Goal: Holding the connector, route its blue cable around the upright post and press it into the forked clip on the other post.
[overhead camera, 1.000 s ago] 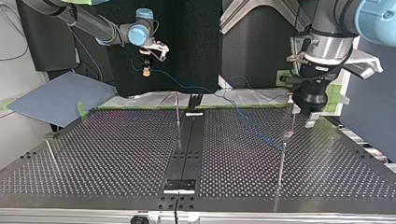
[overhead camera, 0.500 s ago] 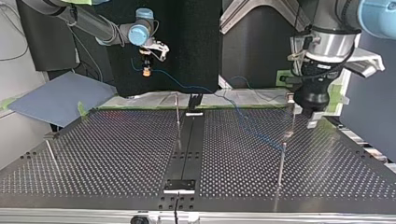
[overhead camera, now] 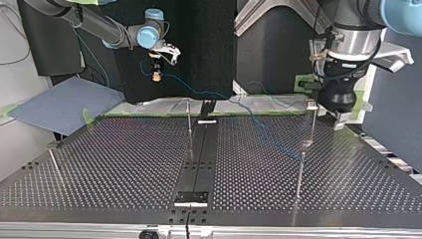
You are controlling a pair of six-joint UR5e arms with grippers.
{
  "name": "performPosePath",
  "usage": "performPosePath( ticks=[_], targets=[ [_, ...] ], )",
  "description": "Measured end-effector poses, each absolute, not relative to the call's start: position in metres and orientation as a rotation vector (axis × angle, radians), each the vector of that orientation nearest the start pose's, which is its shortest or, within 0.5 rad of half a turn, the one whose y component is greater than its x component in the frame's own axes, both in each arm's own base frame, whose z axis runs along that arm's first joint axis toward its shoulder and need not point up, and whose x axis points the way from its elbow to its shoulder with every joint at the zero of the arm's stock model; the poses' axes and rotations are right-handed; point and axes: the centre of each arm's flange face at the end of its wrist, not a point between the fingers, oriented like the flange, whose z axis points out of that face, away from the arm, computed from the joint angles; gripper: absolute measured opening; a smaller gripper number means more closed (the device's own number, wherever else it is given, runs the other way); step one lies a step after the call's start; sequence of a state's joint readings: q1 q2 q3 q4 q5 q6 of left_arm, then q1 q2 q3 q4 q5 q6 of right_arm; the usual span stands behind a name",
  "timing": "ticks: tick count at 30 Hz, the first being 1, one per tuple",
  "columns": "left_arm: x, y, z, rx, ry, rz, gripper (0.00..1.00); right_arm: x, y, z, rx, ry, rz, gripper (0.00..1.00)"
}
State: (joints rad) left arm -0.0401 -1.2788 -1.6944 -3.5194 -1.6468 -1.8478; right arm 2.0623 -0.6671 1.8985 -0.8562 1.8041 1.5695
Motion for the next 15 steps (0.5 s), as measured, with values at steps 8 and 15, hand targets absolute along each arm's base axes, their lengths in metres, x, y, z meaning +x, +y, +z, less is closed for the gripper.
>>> performPosePath(
  ticks=[8, 15],
  targets=[
    [0.331, -0.141, 0.508, -0.275, 1.797, -0.157, 1.00, 0.343, -0.404, -0.073, 1.722, -1.223, 1.105, 0.00],
    [0.330, -0.139, 0.497, -0.291, 1.818, -0.136, 1.00, 0.343, -0.404, -0.073, 1.722, -1.222, 1.107, 0.00]
  ],
)
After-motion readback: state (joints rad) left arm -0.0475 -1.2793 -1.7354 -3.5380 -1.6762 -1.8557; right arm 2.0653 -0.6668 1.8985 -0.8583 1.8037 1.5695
